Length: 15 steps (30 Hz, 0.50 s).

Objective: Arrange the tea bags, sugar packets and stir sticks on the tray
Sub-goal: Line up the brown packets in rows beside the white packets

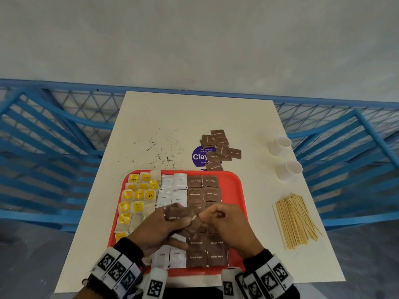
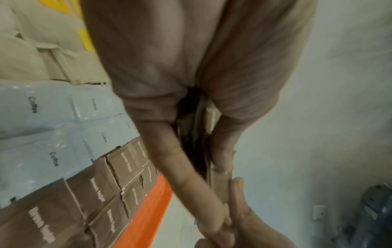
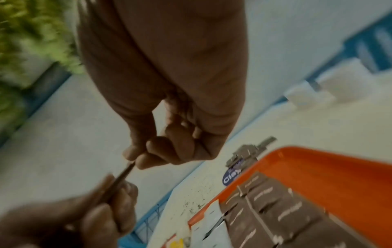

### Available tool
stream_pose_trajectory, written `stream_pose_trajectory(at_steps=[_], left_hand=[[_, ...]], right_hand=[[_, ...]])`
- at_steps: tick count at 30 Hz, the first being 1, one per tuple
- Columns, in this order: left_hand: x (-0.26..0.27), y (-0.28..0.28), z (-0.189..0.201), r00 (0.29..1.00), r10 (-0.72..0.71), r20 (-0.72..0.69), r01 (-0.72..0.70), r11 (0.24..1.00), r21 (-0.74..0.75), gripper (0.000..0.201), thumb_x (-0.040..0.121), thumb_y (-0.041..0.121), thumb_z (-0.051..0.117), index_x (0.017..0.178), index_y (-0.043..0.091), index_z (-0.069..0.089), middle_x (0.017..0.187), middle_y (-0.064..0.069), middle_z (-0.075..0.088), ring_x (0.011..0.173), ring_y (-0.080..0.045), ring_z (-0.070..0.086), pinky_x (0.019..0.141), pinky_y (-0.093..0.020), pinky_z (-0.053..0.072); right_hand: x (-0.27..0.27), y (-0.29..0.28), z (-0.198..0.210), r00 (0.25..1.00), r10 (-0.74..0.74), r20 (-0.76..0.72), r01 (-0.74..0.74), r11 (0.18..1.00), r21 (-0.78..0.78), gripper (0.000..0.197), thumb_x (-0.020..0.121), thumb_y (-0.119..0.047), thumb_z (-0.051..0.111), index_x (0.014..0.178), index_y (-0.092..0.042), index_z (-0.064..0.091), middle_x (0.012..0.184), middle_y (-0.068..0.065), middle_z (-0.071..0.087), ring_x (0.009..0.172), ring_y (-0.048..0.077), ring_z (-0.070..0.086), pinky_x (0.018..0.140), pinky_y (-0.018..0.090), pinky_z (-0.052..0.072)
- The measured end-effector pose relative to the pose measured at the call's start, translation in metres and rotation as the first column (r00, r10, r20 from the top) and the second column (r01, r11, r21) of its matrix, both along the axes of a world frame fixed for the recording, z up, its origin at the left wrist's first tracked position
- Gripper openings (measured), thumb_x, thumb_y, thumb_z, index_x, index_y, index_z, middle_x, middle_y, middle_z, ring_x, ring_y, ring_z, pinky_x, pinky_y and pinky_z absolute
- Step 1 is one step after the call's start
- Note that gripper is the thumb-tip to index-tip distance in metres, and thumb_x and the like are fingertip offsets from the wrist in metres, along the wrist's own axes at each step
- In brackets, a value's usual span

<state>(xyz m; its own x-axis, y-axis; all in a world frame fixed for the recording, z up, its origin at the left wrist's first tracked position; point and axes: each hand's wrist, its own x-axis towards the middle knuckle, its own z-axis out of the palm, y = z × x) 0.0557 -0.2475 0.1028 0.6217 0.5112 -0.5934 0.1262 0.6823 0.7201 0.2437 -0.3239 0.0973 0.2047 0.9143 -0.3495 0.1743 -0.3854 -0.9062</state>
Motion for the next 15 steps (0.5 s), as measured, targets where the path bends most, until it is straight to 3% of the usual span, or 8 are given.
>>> stream_pose_trajectory(at_steps=[2, 4, 6, 8, 12, 15], left_hand=[[0.001, 0.004, 0.002, 0.995, 0.08, -0.061, -0.072, 0.99, 0.125, 0.021, 0.081, 0.01, 0.077, 0.099, 0.004, 0.068, 0.085, -0.021, 0.073, 0.073, -0.027, 0.071, 0.052, -0.032, 0.06], [0.003, 0.007, 0.003, 0.984, 0.149, -0.096, -0.124, 0.966, 0.227, 0.015, 0.077, 0.009, 0.081, 0.088, 0.007, 0.071, 0.077, -0.014, 0.074, 0.066, -0.024, 0.07, 0.05, -0.031, 0.058], [0.006, 0.008, 0.004, 0.984, 0.145, -0.105, -0.109, 0.951, 0.288, 0.014, 0.075, 0.009, 0.083, 0.084, 0.007, 0.072, 0.073, -0.007, 0.073, 0.063, -0.024, 0.07, 0.049, -0.031, 0.057], [0.007, 0.007, 0.003, 0.987, 0.114, -0.109, -0.075, 0.948, 0.31, 0.015, 0.076, 0.011, 0.083, 0.086, 0.007, 0.073, 0.073, -0.004, 0.072, 0.064, -0.024, 0.07, 0.048, -0.03, 0.056], [0.006, 0.003, -0.004, 0.989, 0.089, -0.116, -0.052, 0.955, 0.292, 0.013, 0.079, 0.01, 0.08, 0.087, 0.002, 0.072, 0.073, -0.008, 0.071, 0.063, -0.024, 0.069, 0.048, -0.03, 0.056], [0.003, -0.001, -0.009, 0.99, 0.03, -0.134, 0.008, 0.962, 0.274, 0.008, 0.079, 0.009, 0.081, 0.084, 0.007, 0.075, 0.072, -0.004, 0.071, 0.063, -0.022, 0.069, 0.047, -0.029, 0.055]], right_hand=[[0.001, -0.002, 0.002, 0.984, -0.029, -0.176, 0.022, 0.999, -0.039, 0.011, 0.086, -0.024, 0.076, 0.08, -0.016, 0.073, 0.07, 0.001, 0.071, 0.06, 0.012, 0.056, 0.06, 0.03, 0.045], [0.003, -0.003, 0.004, 0.972, -0.011, -0.235, 0.001, 0.999, -0.043, 0.013, 0.084, -0.022, 0.078, 0.086, -0.012, 0.07, 0.073, 0.004, 0.069, 0.063, 0.014, 0.057, 0.061, 0.03, 0.046], [0.002, -0.002, 0.007, 0.965, -0.012, -0.261, 0.003, 0.999, -0.036, 0.022, 0.081, -0.023, 0.081, 0.092, -0.007, 0.069, 0.083, 0.011, 0.072, 0.072, 0.018, 0.064, 0.07, 0.034, 0.052], [0.001, -0.001, 0.009, 0.968, -0.037, -0.248, 0.034, 0.999, -0.013, 0.018, 0.081, -0.027, 0.08, 0.089, -0.012, 0.073, 0.088, 0.017, 0.075, 0.074, 0.022, 0.067, 0.073, 0.037, 0.053], [-0.001, -0.006, 0.008, 0.967, -0.077, -0.241, 0.066, 0.996, -0.055, 0.019, 0.088, -0.03, 0.073, 0.073, -0.019, 0.074, 0.074, 0.01, 0.071, 0.067, 0.022, 0.062, 0.071, 0.037, 0.049], [0.001, -0.013, 0.002, 0.97, -0.037, -0.239, 0.012, 0.994, -0.105, 0.01, 0.088, -0.023, 0.074, 0.08, -0.017, 0.075, 0.07, 0.006, 0.065, 0.065, 0.022, 0.052, 0.065, 0.034, 0.043]])
